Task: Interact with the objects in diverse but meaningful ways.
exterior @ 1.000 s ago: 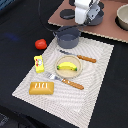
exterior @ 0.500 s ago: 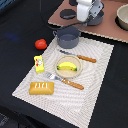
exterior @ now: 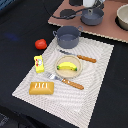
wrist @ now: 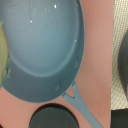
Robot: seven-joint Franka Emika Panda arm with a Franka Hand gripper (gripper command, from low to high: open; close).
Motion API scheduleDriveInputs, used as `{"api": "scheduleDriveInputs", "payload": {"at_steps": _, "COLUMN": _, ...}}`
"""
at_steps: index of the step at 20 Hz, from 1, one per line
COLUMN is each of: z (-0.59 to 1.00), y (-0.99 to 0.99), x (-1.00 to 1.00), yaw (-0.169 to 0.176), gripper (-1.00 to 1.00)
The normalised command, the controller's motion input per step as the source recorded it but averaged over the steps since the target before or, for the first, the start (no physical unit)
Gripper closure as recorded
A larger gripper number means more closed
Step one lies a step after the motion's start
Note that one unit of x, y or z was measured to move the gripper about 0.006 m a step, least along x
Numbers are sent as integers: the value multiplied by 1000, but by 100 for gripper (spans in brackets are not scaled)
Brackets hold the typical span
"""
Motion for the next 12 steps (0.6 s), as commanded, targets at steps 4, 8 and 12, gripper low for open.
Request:
{"api": "scheduleDriveInputs", "payload": {"at_steps": 4, "z": 4, "y": -745, "x": -195, "yaw": 0, "gripper": -100}}
{"api": "scheduleDriveInputs", "payload": {"at_steps": 8, "z": 0, "y": -882, "x": -342, "yaw": -5, "gripper": -100}}
{"api": "scheduleDriveInputs", "payload": {"at_steps": 12, "z": -1, "y": -894, "x": -410, "yaw": -12, "gripper": -100}}
